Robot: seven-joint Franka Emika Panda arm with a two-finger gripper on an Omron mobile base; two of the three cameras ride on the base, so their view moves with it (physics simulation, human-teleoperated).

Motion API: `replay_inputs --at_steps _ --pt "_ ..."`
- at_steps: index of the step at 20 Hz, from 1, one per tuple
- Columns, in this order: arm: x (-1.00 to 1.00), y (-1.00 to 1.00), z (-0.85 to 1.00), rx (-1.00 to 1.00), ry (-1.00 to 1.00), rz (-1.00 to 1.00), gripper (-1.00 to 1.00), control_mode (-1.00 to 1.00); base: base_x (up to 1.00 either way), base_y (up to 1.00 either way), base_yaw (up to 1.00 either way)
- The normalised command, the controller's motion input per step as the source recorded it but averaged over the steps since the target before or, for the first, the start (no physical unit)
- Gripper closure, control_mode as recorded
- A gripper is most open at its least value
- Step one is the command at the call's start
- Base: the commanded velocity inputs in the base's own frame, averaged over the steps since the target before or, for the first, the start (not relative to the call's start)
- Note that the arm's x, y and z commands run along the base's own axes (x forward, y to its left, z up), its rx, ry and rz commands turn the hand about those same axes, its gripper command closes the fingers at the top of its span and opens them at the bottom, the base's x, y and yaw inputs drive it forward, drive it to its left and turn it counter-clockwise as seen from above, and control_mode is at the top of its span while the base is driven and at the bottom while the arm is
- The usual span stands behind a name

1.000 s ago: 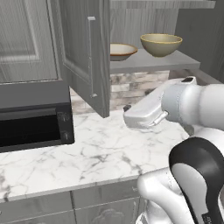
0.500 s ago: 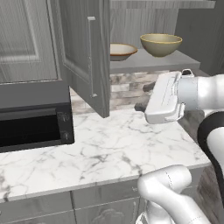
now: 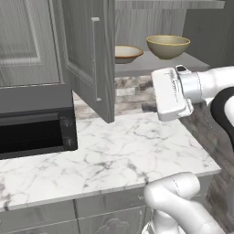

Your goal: Move the bowls from the cabinet to the plates on the dining table.

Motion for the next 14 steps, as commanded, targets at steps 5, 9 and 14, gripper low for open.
replay_inputs --at_steps 5,9,14 --pt "0.45 0.02 0.03 0.0 -0.01 0.26 -1.0 -1.0 0.0 0.0 0.0" --pt "0.49 0.16 0.0 0.0 0.0 0.21 -1.0 -1.0 0.0 0.0 0.0" --pt "0.41 0.26 0.0 0.0 0.0 0.15 -1.0 -1.0 0.0 0.0 0.0"
